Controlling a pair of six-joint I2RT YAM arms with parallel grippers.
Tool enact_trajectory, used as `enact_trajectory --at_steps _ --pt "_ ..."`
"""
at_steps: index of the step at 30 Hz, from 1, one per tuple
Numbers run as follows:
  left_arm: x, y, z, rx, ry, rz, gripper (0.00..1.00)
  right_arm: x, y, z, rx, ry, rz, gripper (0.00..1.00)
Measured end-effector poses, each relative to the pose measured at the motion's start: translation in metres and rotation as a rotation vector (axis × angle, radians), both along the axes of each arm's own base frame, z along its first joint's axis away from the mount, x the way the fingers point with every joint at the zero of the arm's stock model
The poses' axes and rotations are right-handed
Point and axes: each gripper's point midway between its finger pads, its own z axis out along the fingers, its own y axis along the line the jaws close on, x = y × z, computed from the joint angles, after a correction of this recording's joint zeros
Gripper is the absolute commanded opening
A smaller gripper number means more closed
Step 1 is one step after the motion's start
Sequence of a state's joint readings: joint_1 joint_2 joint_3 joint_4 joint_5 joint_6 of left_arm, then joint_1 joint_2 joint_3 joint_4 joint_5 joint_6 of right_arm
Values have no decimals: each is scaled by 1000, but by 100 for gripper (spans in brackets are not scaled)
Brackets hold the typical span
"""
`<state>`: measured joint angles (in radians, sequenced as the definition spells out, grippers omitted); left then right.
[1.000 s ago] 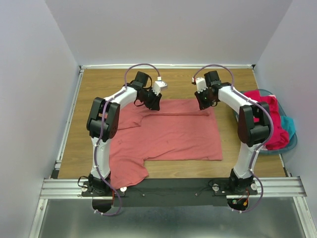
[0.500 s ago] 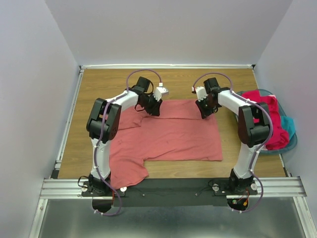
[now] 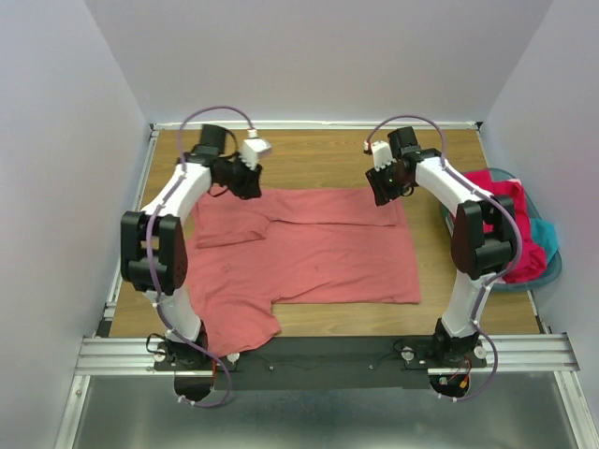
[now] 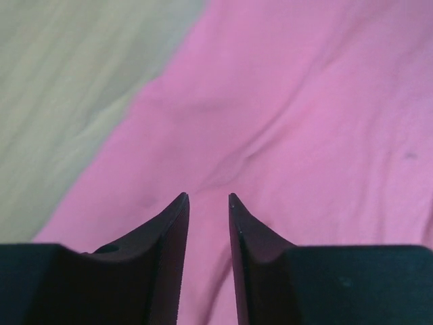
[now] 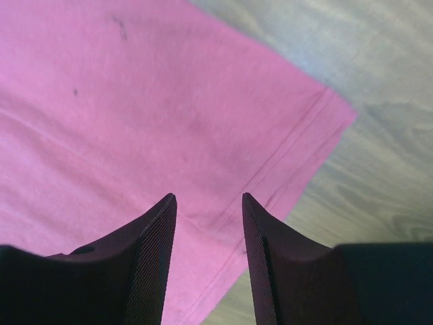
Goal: Fold and stack the t-shirts
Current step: Fold the flattened tshirt in 1/3 of the way, then grap the side of the flattened tshirt closest away from the robot with both arms
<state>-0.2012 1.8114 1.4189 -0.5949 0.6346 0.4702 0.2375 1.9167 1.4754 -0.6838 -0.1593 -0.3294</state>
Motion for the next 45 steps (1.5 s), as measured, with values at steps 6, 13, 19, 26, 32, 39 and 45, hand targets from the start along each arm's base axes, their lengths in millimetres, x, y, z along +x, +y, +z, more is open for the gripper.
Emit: enact_trajectory --at_steps 6,13,19,26,32,39,45 --pt "13 115 -8 64 0 230 40 17 5 4 14 -19 -16 51" --pt "-5 161 -51 159 100 324 37 24 5 -38 -14 63 -27 49" --pt "-4 166 -80 189 147 334 35 43 6 -47 -32 61 -34 47" --pt "41 175 -92 177 142 381 33 85 10 -45 -43 -4 -58 46" --pt "81 181 -86 163 91 407 36 123 12 -41 -26 -72 -101 52" --pt "72 177 -58 154 61 363 45 106 16 -32 16 -45 -84 67" --pt "6 169 -15 194 -7 216 52 48 11 25 45 -60 16 93"
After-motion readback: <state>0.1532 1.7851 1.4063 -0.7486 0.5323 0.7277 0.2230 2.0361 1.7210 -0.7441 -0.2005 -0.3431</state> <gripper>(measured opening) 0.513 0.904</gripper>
